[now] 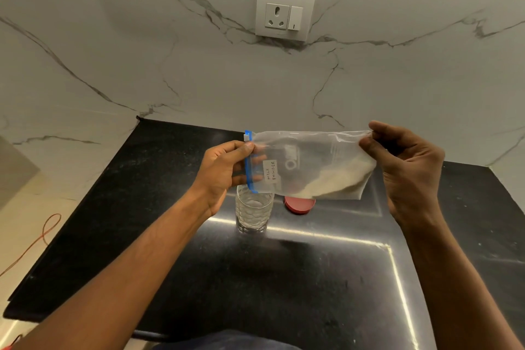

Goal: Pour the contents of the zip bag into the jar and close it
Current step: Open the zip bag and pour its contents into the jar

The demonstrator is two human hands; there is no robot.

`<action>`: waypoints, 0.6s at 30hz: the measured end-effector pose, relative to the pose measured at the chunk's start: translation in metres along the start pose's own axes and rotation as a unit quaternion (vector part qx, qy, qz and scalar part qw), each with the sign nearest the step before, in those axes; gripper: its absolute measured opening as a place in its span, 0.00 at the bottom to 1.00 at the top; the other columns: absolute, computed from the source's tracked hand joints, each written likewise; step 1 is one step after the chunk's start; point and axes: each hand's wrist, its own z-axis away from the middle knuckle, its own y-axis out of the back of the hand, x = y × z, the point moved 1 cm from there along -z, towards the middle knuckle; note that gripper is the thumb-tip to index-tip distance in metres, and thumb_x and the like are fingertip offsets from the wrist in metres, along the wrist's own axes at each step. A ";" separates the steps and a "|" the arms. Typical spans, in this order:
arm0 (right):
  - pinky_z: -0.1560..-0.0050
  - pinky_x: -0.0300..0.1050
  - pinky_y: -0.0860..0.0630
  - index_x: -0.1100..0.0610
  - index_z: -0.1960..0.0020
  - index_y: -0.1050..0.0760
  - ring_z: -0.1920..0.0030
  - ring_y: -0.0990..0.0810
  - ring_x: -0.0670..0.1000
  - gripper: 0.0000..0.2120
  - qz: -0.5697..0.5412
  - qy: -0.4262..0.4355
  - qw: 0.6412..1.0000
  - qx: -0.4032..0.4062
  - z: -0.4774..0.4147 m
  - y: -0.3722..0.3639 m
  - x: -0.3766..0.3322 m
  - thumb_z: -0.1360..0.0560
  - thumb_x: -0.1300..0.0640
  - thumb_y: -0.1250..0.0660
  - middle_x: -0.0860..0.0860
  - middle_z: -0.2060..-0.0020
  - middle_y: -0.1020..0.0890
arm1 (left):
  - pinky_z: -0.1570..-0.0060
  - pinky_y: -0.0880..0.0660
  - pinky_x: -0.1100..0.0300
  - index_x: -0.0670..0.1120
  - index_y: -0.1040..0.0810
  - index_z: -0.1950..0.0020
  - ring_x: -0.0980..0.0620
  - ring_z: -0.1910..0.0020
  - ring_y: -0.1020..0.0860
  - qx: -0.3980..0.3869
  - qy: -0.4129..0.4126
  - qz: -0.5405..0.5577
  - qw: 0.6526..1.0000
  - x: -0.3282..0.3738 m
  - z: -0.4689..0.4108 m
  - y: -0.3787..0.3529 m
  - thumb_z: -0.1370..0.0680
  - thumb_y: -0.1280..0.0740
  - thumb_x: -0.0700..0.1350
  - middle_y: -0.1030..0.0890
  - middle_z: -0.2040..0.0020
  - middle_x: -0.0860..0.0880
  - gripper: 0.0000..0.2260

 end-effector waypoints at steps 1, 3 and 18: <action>0.41 0.43 0.17 0.62 0.39 0.17 0.49 0.13 0.48 0.16 0.004 0.008 1.000 0.000 0.000 -0.002 -0.002 0.26 0.65 0.23 0.47 0.54 0.11 | 0.58 0.14 0.54 0.45 0.14 0.47 0.45 0.47 0.12 0.002 -0.001 -0.010 1.000 -0.001 0.001 0.002 0.16 0.33 0.45 0.11 0.47 0.45 0.08; 0.43 0.43 0.16 0.61 0.39 0.17 0.50 0.13 0.48 0.16 0.020 0.021 1.000 -0.001 -0.001 -0.006 -0.006 0.26 0.64 0.23 0.46 0.54 0.11 | 0.57 0.14 0.57 0.44 0.14 0.45 0.46 0.48 0.12 0.006 -0.008 -0.038 0.999 -0.001 0.001 0.005 0.16 0.33 0.45 0.11 0.47 0.46 0.09; 0.47 0.45 0.15 0.60 0.43 0.16 0.51 0.11 0.53 0.15 0.081 0.090 0.992 -0.031 0.010 -0.031 -0.030 0.28 0.63 0.20 0.51 0.52 0.12 | 0.52 0.14 0.53 0.45 0.15 0.46 0.46 0.51 0.12 0.037 -0.014 -0.073 0.997 -0.007 -0.004 0.020 0.16 0.34 0.47 0.11 0.50 0.46 0.09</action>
